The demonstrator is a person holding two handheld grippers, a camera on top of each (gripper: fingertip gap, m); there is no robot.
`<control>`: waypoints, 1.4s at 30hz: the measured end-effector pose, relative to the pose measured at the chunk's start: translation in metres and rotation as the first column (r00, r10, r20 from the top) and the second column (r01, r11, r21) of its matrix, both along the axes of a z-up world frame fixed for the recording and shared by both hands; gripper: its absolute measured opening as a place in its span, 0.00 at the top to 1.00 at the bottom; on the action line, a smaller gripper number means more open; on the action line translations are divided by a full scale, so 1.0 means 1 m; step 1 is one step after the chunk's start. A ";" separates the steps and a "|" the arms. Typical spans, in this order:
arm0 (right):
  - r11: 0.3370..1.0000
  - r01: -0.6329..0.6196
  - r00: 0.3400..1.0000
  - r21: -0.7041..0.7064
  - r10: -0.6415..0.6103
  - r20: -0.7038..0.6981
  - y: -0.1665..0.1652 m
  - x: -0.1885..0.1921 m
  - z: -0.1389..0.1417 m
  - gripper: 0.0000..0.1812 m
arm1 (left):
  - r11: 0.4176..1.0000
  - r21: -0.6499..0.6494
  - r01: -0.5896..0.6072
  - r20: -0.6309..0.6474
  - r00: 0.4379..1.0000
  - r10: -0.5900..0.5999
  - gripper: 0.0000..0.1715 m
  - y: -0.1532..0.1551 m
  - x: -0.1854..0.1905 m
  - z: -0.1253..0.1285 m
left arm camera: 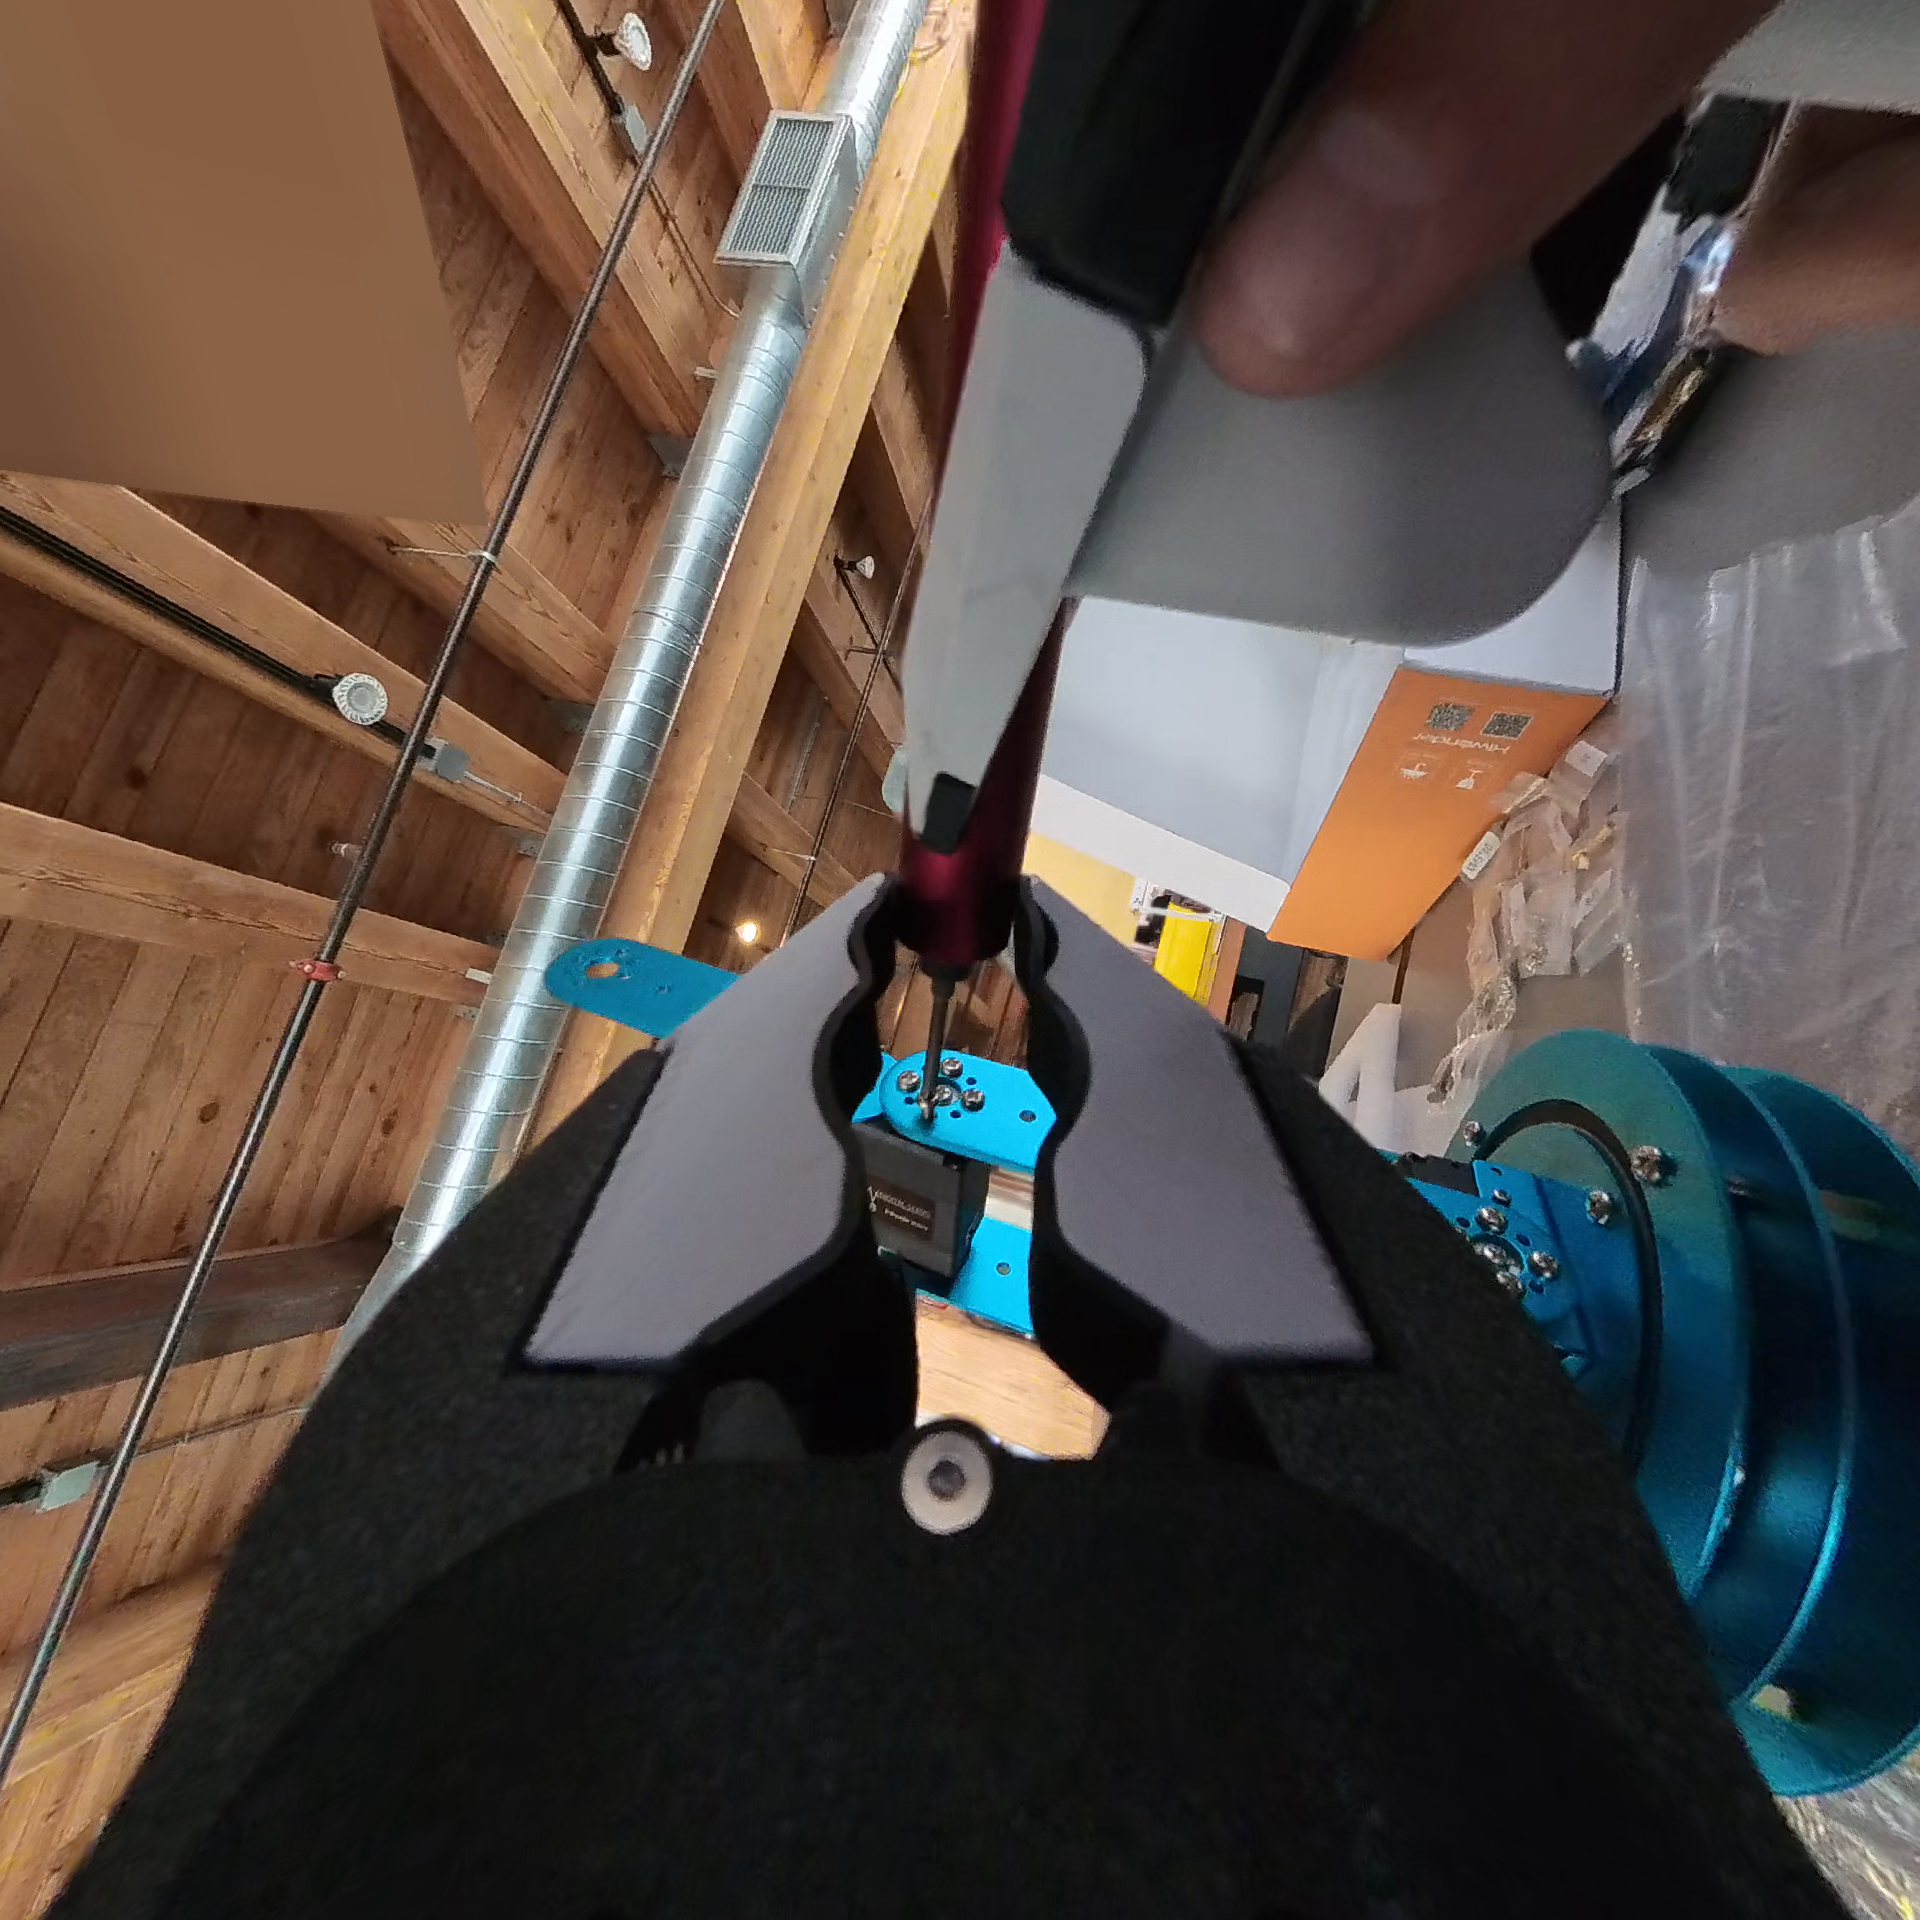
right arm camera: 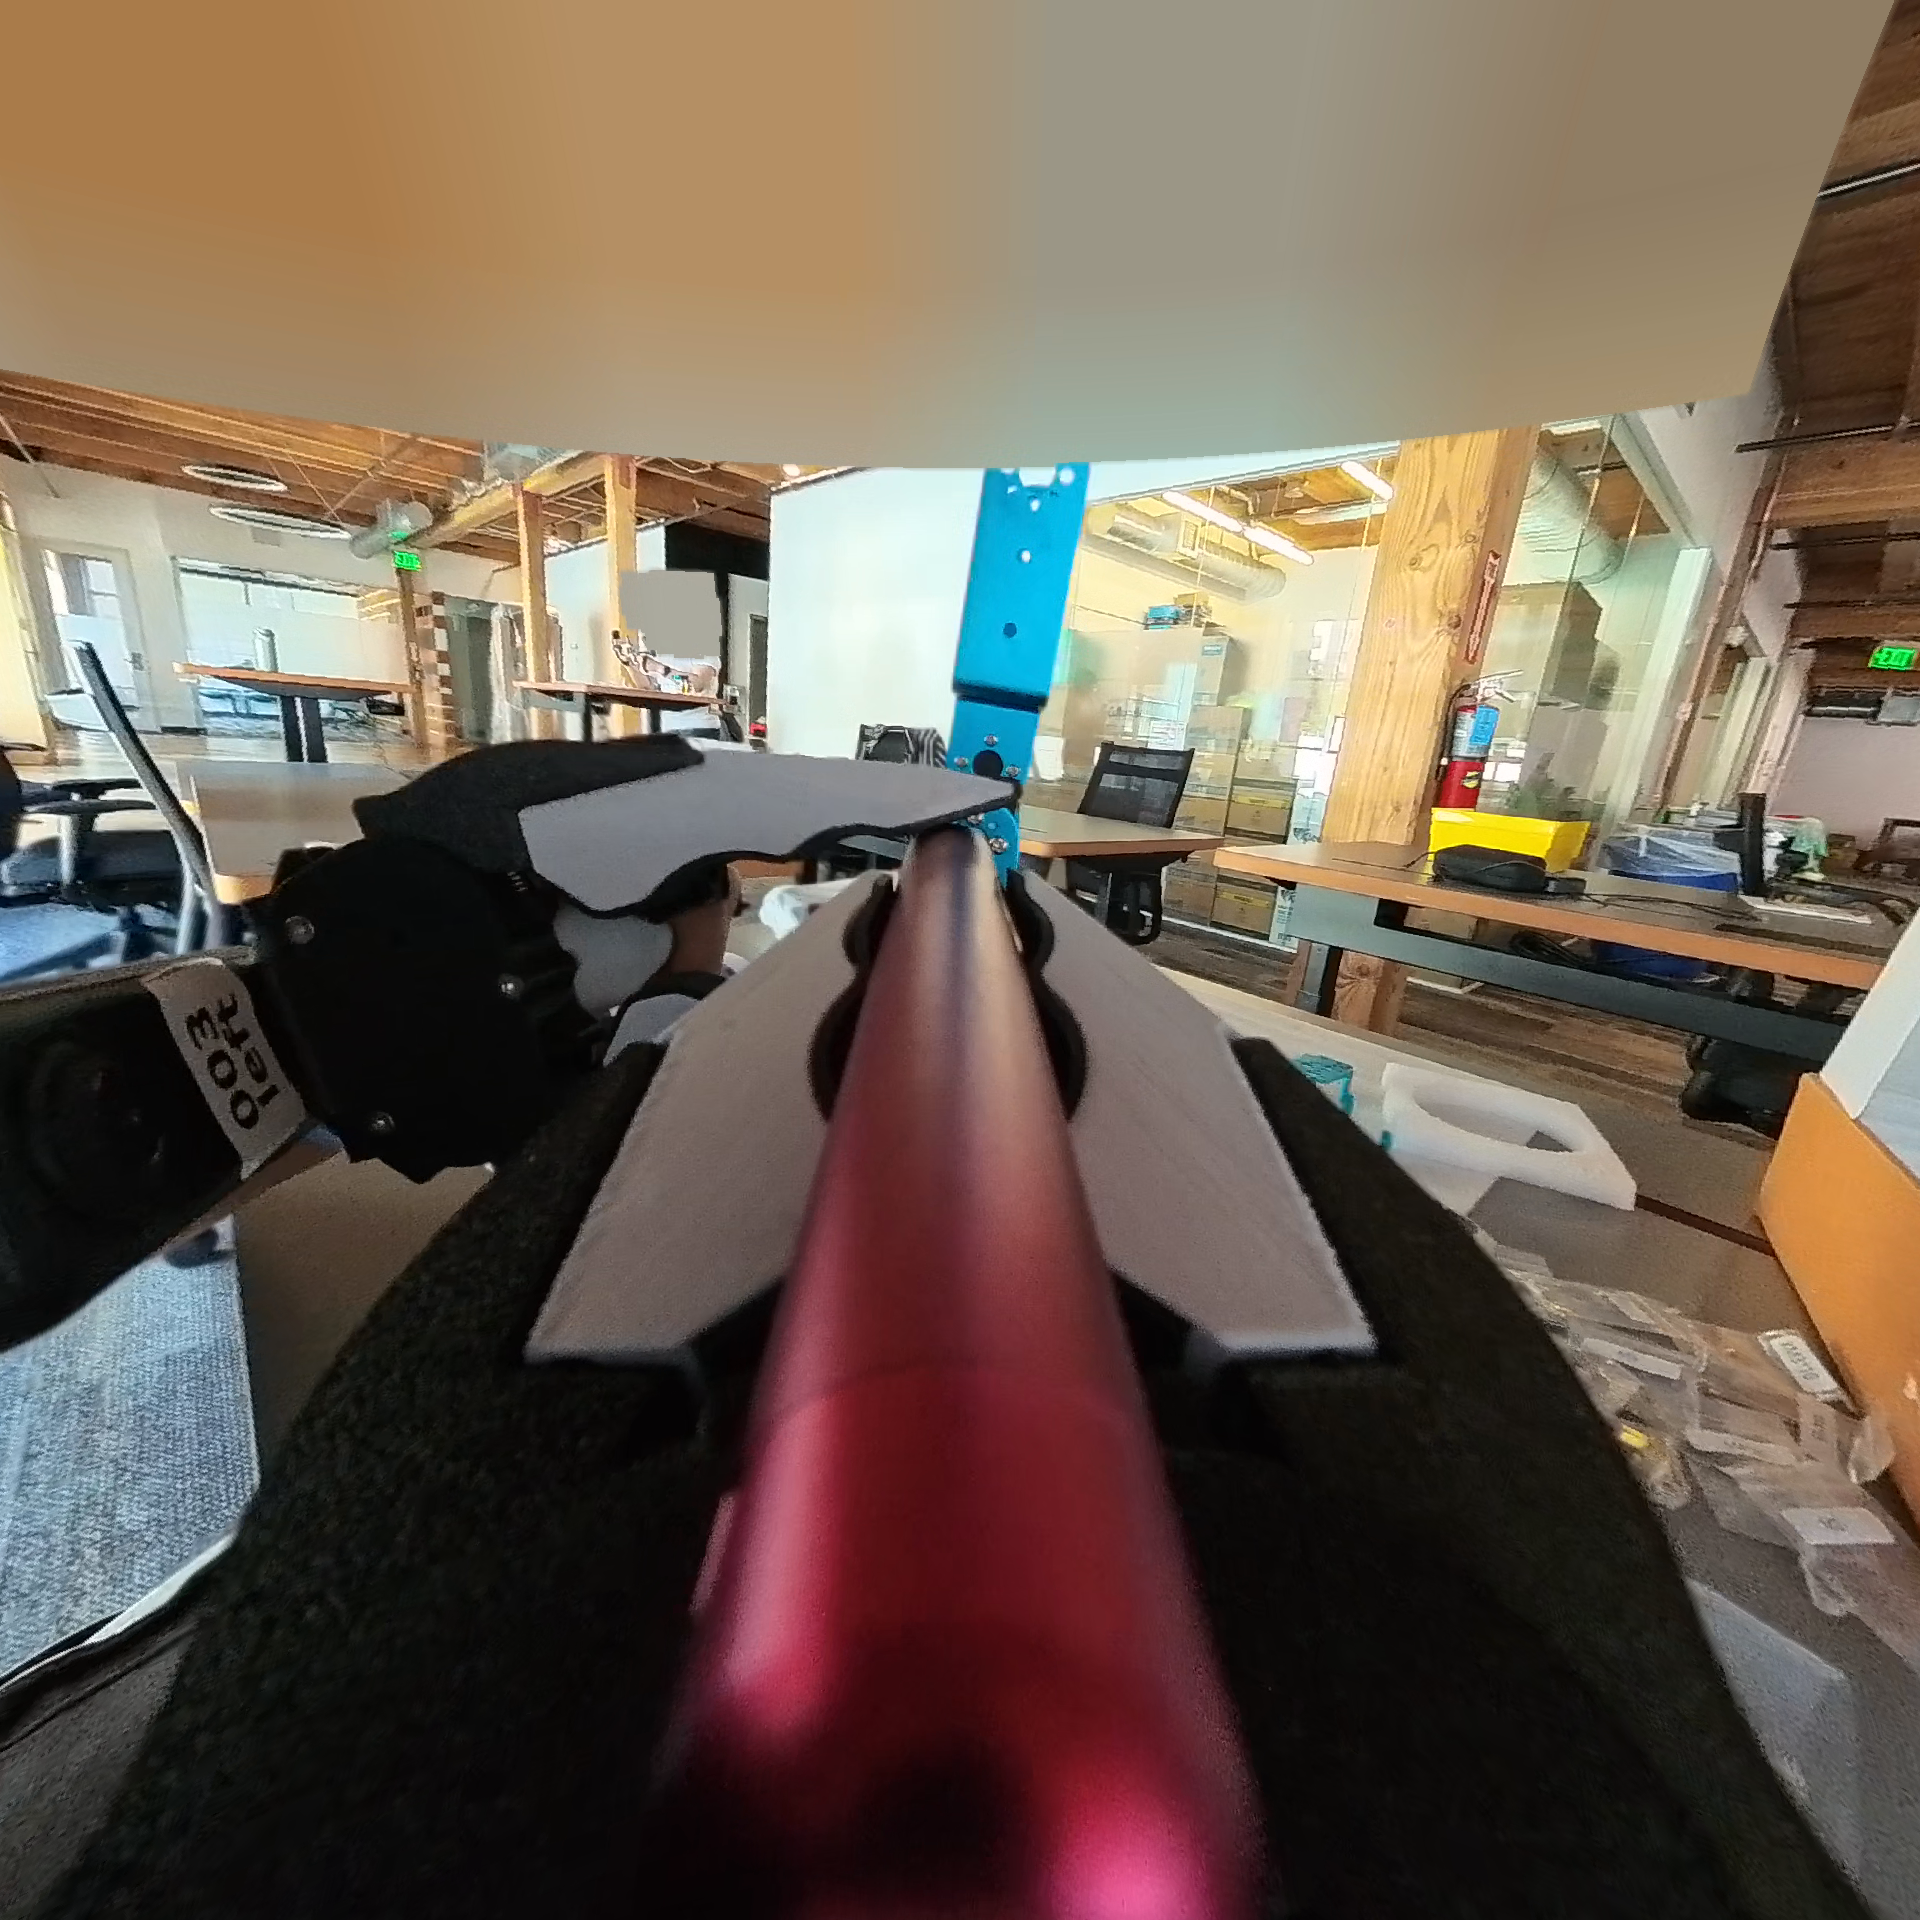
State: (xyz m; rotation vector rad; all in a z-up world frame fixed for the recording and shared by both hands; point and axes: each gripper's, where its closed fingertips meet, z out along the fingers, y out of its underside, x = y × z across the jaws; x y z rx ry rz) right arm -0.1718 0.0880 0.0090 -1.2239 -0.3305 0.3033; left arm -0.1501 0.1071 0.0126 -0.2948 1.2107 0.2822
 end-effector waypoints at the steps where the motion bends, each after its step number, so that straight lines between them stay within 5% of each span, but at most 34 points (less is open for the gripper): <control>1: 1.000 -0.006 1.000 0.000 0.006 -0.004 0.001 0.000 0.000 0.88 | 1.000 0.006 -0.005 0.001 1.000 0.005 0.88 0.001 0.000 0.000; 42: 0.999 -0.025 0.998 0.035 0.023 0.058 0.016 -0.009 0.002 0.88 | 0.999 -0.051 -0.002 0.019 1.000 0.003 0.87 0.009 -0.009 -0.002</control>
